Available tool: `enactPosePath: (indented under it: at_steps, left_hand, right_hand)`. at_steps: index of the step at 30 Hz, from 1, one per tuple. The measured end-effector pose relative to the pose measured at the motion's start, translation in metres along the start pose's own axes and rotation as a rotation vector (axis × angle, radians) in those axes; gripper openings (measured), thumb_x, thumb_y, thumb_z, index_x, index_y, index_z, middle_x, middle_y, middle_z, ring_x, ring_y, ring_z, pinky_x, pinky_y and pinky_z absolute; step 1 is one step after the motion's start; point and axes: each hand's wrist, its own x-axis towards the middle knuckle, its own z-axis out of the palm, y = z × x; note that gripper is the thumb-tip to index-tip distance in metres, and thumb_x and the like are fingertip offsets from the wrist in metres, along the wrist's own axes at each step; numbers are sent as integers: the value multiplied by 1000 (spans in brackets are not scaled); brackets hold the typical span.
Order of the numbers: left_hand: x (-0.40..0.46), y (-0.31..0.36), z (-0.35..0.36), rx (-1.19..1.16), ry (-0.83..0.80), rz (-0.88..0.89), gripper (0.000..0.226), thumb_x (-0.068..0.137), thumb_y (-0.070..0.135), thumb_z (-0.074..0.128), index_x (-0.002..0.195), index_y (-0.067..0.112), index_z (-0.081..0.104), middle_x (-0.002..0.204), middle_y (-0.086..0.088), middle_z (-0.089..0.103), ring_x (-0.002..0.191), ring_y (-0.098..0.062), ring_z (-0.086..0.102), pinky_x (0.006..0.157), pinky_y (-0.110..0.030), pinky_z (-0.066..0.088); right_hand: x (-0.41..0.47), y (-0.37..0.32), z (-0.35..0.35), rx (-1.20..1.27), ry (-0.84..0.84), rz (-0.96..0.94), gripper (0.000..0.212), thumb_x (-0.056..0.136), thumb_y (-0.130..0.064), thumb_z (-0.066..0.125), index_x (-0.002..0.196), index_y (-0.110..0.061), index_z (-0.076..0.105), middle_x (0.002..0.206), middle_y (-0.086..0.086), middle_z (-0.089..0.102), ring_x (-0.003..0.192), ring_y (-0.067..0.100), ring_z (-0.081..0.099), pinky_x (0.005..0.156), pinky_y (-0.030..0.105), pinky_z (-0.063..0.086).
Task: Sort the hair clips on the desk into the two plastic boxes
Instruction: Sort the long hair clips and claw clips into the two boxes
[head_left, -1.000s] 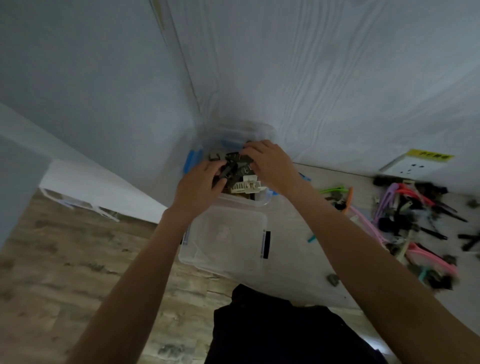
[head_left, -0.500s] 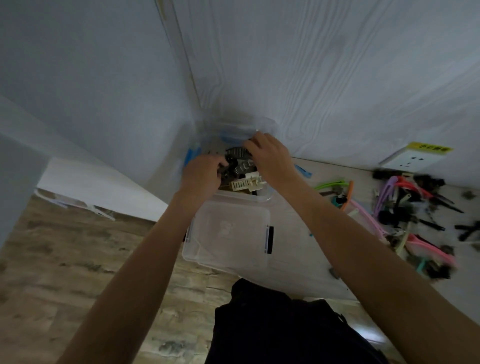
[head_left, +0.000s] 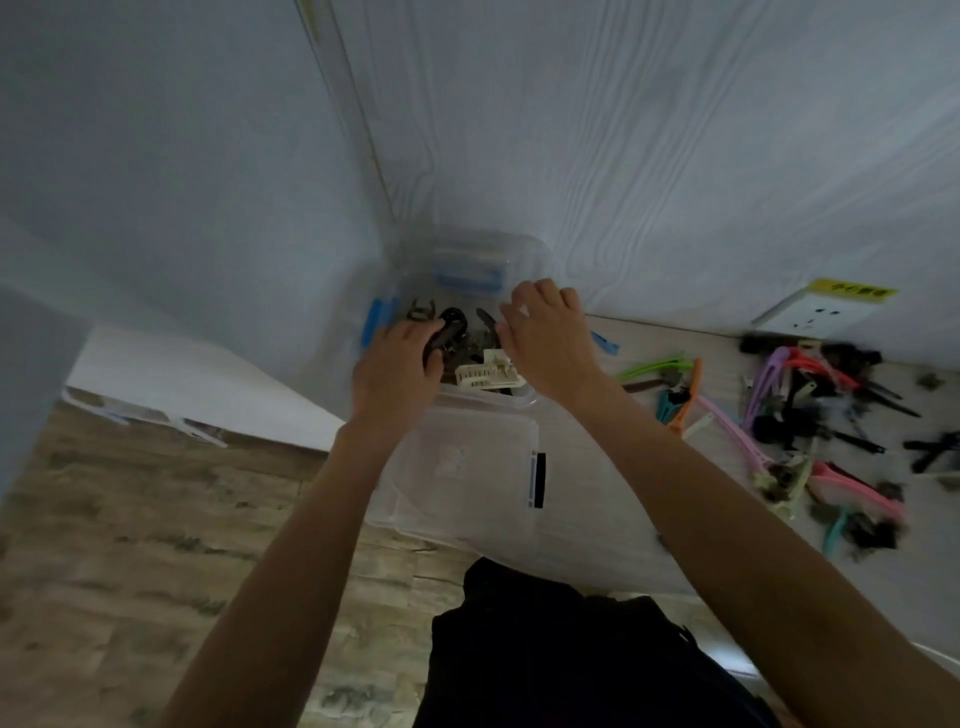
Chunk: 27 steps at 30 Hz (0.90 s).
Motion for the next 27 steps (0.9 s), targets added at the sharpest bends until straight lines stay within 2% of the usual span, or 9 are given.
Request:
enactPosePath:
  at_steps: [3,8,11,13,16,18,20,24,27]
  left_hand:
    - [-3,-3,-3,-59,67,60,35,91,21,50,127,22,52,122,-5,57,114,-26,48,88,-40,47]
    - [-7,13,6,-136,125,168,33,90,22,53,123,19,57,116,-4,61,110,-23,52,90,-36,46]
    - [-16,39,16,-254,236,221,31,89,24,49,116,15,60,109,-5,65,102,-22,57,90,-32,46]
    - [-25,67,21,-329,261,270,31,89,23,47,115,14,61,107,-3,66,98,-17,57,88,-23,42]
    - [-39,117,39,-434,104,410,33,89,23,46,119,17,58,106,-1,64,94,-10,56,82,-18,41]
    - [-48,144,61,-425,-48,442,34,88,25,49,121,18,56,106,-1,64,94,-13,57,80,-24,46]
    - [-54,163,92,-355,-202,396,38,86,22,56,123,15,54,113,-5,62,101,-20,57,84,-33,48]
    - [-58,183,145,-117,-462,226,55,84,22,58,134,10,38,130,-13,47,119,-28,45,95,-38,42]
    - [-58,190,164,-26,-450,179,51,85,21,56,132,11,37,127,-13,45,116,-29,44,91,-40,42]
  right_hand:
    - [-6,-5,-6,166,127,33,43,92,-30,28,101,-12,66,111,4,62,107,25,53,88,37,33]
    - [-32,6,5,362,-29,17,49,91,-38,26,117,-15,61,131,5,57,130,24,42,108,42,26]
    - [-64,27,-7,502,113,16,36,92,-28,39,116,-12,61,123,8,61,121,26,49,104,35,31]
    - [-96,43,-11,547,216,99,29,91,-22,44,111,-11,63,114,8,64,111,24,53,100,37,38]
    - [-163,75,-2,548,203,319,25,86,-15,51,108,-12,63,108,9,64,104,27,56,97,40,43]
    - [-211,96,9,509,104,459,31,80,-12,57,111,-12,62,109,13,62,103,35,56,92,44,47]
    - [-254,114,19,461,-24,537,38,75,-12,63,112,-14,62,112,15,60,104,40,54,91,46,44]
    - [-292,129,29,436,-247,505,39,73,-17,71,110,-18,60,121,15,54,109,39,48,94,44,39]
    - [-283,128,36,514,-284,518,28,79,-12,65,108,-13,62,115,15,56,107,36,48,92,42,39]
